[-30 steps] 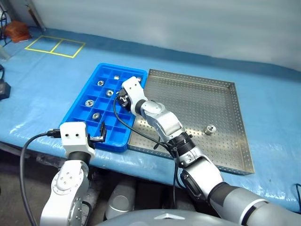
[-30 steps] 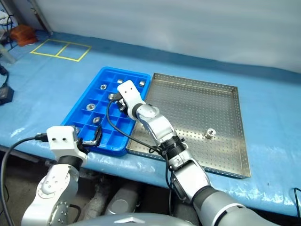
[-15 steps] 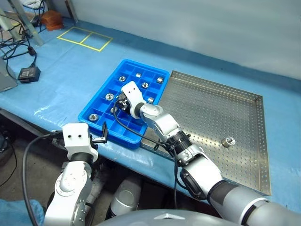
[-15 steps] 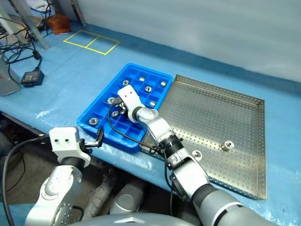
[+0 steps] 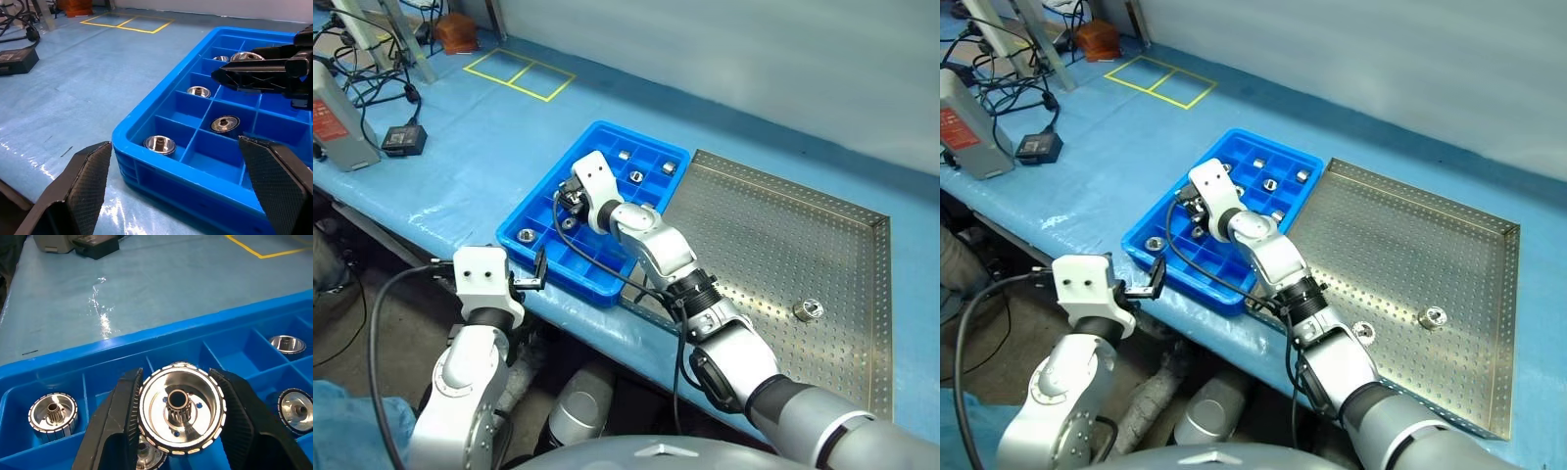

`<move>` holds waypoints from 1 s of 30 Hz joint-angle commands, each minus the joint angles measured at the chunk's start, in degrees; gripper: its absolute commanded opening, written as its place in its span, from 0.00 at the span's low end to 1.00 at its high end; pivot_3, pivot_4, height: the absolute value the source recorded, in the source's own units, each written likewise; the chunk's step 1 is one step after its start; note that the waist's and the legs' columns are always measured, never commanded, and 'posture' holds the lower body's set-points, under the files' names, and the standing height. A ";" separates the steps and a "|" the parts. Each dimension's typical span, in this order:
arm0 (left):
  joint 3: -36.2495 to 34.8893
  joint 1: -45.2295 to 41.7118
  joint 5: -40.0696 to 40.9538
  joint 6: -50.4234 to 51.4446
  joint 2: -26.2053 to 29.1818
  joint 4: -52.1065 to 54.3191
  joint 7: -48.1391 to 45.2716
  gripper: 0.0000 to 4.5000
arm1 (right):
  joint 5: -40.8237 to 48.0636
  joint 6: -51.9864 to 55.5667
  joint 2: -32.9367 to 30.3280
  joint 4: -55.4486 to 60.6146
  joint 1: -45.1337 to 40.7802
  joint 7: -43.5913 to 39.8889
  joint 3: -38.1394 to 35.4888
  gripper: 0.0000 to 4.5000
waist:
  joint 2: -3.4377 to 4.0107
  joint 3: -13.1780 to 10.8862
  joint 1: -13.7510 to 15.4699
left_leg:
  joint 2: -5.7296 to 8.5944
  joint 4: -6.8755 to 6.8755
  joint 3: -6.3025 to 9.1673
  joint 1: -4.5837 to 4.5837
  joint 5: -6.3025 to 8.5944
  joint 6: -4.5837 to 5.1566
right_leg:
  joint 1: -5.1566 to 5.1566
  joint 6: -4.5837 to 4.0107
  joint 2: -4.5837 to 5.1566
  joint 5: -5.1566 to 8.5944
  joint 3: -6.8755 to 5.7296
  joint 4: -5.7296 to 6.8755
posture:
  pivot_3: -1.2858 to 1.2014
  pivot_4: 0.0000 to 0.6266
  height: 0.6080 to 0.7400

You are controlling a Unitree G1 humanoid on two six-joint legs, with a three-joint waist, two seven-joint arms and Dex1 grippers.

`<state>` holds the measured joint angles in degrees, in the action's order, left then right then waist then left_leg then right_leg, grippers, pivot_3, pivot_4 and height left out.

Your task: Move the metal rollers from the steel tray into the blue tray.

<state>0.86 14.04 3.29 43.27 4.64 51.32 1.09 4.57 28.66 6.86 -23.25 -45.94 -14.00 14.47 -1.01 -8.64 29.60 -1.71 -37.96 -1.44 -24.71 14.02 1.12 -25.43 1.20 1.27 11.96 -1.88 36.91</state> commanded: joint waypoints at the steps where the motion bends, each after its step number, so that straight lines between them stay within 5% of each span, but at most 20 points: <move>1: 0.64 -0.92 0.30 -0.55 0.18 0.12 -0.71 1.00 | -0.44 0.37 -0.69 3.17 0.13 0.54 -1.81 0.40 | 0.00 0.00 -0.18 | 0.00 0.00 0.01 -0.02 -0.01 -0.01 | 0.03 0.00 0.00 0.00 0.00 0.01 | 0.71 0.24 1.00; 12: 1.24 -1.82 0.24 -0.91 -0.14 -1.16 -1.23 1.00 | -1.57 1.27 -1.76 3.00 2.31 0.46 -2.20 0.40 | 0.01 0.01 -2.62 | 0.00 -0.01 0.00 -0.06 -0.03 -0.03 | 0.15 -0.01 -0.01 -0.01 0.00 0.04 | 0.70 0.24 1.00; 20: 1.47 -2.24 0.45 -0.52 0.34 -1.44 -1.94 1.00 | -2.01 2.60 -1.15 5.47 5.07 0.20 -1.67 0.98 | 0.01 0.01 -4.28 | 0.00 -0.04 0.02 -0.03 -0.04 -0.04 | 0.20 -0.02 -0.02 -0.01 -0.01 0.07 | 0.69 0.24 1.00; 30: 3.68 -6.96 2.19 0.54 1.51 -5.48 -5.54 1.00 | -0.89 10.82 -5.49 25.85 13.84 3.11 -7.05 0.99 | 0.15 0.10 -7.93 | 0.05 -0.19 0.20 -0.01 -0.04 -0.03 | 0.39 -0.01 -0.01 -0.02 -0.08 0.03 | 0.63 0.24 1.00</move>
<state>3.46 8.09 4.96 43.86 5.95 45.71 -3.56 3.24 37.61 2.24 -3.08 -33.13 -11.96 9.90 -0.86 -8.54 21.68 -1.63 -38.19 -1.16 -24.69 13.98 1.09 -24.93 1.19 1.27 11.95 -1.98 36.92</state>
